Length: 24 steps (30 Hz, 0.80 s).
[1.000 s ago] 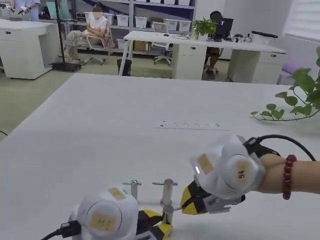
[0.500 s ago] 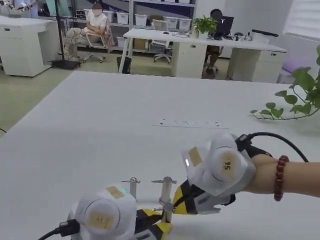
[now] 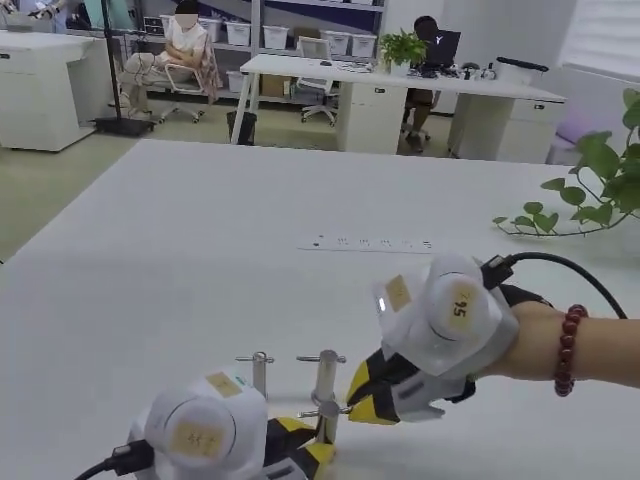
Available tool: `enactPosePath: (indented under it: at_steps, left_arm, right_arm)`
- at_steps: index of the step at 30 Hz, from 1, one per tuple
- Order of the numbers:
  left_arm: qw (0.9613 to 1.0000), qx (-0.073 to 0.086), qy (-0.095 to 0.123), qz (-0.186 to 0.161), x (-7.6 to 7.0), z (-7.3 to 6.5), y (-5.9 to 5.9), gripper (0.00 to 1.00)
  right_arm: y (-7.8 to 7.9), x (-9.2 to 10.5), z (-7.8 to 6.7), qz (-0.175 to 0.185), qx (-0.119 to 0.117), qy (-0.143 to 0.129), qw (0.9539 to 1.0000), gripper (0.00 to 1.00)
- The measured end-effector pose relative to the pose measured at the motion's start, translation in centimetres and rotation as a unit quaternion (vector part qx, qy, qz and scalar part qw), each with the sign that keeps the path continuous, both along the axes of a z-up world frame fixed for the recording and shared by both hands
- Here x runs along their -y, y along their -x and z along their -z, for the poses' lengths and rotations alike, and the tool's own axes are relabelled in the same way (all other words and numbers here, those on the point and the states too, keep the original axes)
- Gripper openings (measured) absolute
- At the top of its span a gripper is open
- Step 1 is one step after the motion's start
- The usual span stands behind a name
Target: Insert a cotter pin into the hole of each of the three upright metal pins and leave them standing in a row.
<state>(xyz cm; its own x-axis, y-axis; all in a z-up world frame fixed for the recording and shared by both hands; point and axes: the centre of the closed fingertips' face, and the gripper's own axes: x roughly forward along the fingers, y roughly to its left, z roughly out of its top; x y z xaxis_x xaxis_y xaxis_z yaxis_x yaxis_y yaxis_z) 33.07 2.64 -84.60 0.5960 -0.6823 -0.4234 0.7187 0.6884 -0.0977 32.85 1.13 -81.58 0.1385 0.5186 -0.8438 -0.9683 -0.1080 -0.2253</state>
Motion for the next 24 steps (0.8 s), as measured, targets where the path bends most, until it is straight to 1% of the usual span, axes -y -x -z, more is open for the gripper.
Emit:
enactPosePath:
  at_steps: [4, 6, 9, 12, 14, 15, 17, 19, 21, 24]
  left_arm:
    - [1.0000, 0.001, 0.000, 0.002, 0.0, 0.0, 0.0, 0.11]
    - [1.0000, -0.001, 0.002, 0.004, -0.1, 0.0, 0.0, 0.11]
    - [1.0000, -0.001, 0.003, 0.005, 0.0, 0.0, -0.1, 0.10]
    - [1.0000, -0.002, 0.004, 0.005, 0.0, 0.1, -0.1, 0.10]
    - [1.0000, -0.003, 0.003, 0.005, 0.0, 0.1, -0.1, 0.11]
    - [1.0000, -0.005, 0.004, 0.003, 0.0, 0.1, -0.1, 0.11]
    - [0.9998, -0.018, 0.011, -0.005, -0.1, 0.1, -0.1, 0.11]
    - [0.9998, -0.018, 0.012, -0.004, -0.1, 0.1, -0.1, 0.11]
    - [0.9998, -0.017, 0.013, -0.005, -0.2, -0.1, -0.1, 0.13]
    - [0.9998, -0.019, 0.009, -0.005, -0.5, -0.1, 0.0, 0.19]
  right_arm:
    - [0.2, -0.3, 0.1, -0.002, 0.001, 0.001, 1.0000, 0.05]
    - [0.2, -0.5, 0.0, 0.003, -0.004, -0.002, 1.0000, 0.05]
    - [0.1, -0.6, 0.0, 0.002, -0.002, 0.002, 1.0000, 0.05]
    - [0.2, -0.5, 0.0, 0.008, -0.006, 0.002, 1.0000, 0.05]
    - [0.2, -0.5, 0.0, 0.019, -0.012, -0.002, 0.9997, 0.05]
    - [0.2, -0.5, 0.0, 0.022, -0.014, -0.003, 0.9997, 0.05]
    - [0.2, -0.5, 0.0, 0.024, -0.016, -0.007, 0.9996, 0.05]
    - [0.3, -0.7, -0.1, 0.030, -0.023, -0.016, 0.9991, 0.08]
    - [0.4, -0.8, -0.2, 0.038, -0.031, -0.020, 0.9986, 0.12]
    - [0.6, -1.0, -0.2, 0.040, -0.039, -0.025, 0.9981, 0.16]
